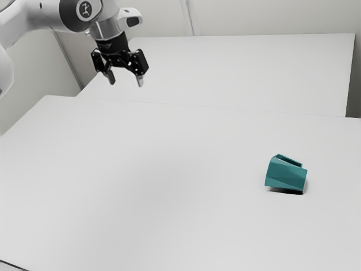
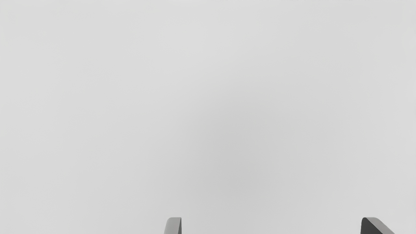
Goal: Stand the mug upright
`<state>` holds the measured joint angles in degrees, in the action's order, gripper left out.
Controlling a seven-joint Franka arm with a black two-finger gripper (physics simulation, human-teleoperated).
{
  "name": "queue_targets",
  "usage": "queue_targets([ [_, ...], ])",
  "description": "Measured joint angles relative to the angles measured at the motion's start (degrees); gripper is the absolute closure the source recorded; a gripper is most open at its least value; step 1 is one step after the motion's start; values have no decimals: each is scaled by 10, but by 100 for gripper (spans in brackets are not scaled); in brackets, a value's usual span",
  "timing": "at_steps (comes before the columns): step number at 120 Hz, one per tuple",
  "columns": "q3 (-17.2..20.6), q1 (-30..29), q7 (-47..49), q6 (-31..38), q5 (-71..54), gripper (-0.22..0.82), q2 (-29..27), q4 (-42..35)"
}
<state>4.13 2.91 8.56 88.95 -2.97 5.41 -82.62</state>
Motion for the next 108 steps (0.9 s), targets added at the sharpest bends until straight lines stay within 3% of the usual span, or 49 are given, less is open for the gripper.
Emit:
queue_targets([
  [32,2,1,7,2,4,0,3,4],
  [56,-1,-9,11,9,119,0,6,-12],
  [73,-1,-7,12,46,209,0,23,-65],
  [108,11,35,15,143,354,0,100,-102],
])
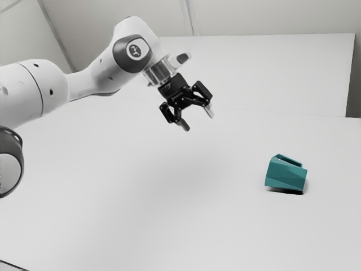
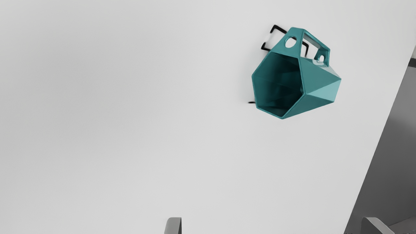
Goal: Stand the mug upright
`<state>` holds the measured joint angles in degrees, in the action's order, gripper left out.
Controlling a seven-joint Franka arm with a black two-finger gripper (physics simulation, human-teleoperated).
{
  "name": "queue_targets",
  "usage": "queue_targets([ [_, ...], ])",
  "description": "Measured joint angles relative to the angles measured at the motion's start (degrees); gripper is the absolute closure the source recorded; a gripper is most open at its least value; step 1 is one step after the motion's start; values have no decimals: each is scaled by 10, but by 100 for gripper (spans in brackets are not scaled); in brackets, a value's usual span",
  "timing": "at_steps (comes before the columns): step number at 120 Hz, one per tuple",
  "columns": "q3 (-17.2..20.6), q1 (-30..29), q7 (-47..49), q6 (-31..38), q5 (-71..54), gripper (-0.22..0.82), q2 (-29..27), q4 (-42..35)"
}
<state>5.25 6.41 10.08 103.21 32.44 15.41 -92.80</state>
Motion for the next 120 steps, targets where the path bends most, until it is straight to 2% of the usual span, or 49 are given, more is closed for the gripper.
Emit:
queue_targets([
  [20,0,25,-4,57,64,0,47,-10],
  [55,0,70,-84,166,170,0,89,-31],
  [120,27,88,-231,207,274,0,145,-27],
])
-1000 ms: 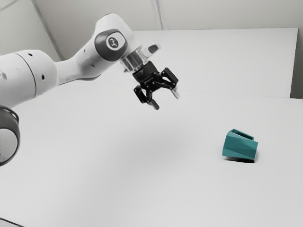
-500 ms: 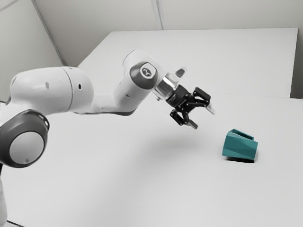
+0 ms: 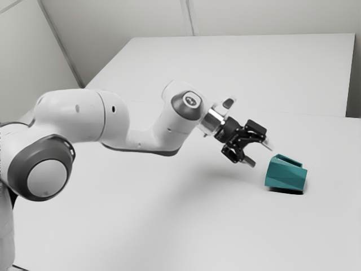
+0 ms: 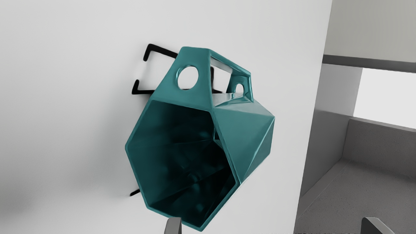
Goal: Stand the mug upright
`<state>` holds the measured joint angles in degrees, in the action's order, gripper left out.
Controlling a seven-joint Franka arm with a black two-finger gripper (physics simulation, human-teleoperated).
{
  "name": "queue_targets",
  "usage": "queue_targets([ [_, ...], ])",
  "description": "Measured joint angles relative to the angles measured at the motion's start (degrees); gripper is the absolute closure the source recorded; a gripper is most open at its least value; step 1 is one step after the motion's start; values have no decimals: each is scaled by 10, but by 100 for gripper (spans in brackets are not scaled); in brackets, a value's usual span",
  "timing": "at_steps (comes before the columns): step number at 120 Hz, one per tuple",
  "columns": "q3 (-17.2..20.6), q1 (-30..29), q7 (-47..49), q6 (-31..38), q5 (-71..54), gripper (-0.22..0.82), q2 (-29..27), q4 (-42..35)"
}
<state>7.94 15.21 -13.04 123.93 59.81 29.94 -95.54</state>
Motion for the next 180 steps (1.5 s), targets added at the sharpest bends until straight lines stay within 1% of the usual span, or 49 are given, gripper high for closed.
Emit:
queue_targets([
  [25,2,14,-36,4,34,0,19,3],
  [46,4,32,-65,6,54,0,43,32],
  [69,5,36,-88,9,66,1,61,46],
  [73,5,36,-91,9,67,4,62,46],
  [79,5,36,-96,9,69,12,62,46],
  [94,5,38,-107,10,71,37,62,46],
  [104,5,40,-113,10,71,51,62,46],
  [110,5,40,-118,10,71,58,62,46],
  [118,6,40,-124,10,72,64,60,47],
  [129,7,40,-133,10,74,70,58,49],
  [144,6,41,-143,10,78,75,57,50],
  [164,5,43,-156,10,75,77,50,52],
  [180,3,42,-163,15,54,78,17,47],
])
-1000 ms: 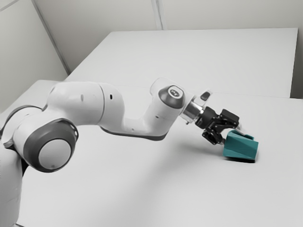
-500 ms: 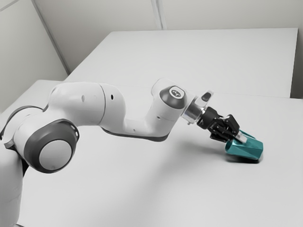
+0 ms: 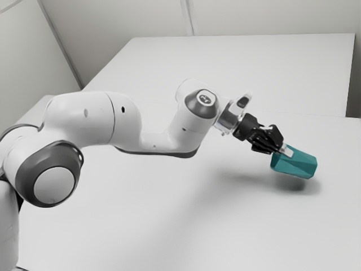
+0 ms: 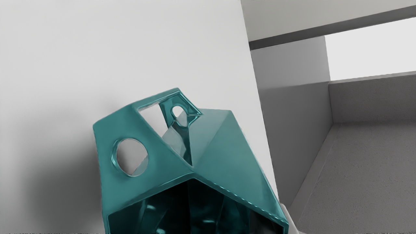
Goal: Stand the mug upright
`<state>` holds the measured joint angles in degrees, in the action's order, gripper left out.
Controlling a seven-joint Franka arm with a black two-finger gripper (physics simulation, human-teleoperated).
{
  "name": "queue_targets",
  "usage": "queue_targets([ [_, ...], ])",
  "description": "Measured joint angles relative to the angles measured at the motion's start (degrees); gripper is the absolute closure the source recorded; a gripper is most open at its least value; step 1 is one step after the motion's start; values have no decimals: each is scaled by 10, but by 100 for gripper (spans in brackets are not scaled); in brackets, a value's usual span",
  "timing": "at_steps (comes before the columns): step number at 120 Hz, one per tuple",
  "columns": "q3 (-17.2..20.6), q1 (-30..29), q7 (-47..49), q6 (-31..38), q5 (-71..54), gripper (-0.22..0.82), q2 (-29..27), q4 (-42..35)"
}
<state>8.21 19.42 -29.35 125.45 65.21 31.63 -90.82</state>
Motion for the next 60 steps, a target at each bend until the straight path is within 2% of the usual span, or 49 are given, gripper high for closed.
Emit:
queue_targets([
  [23,-6,-24,15,5,-142,78,-70,-41],
  [40,-6,-52,59,2,-310,78,-132,-90],
  [60,-6,-87,126,-36,-493,78,-194,-121],
])
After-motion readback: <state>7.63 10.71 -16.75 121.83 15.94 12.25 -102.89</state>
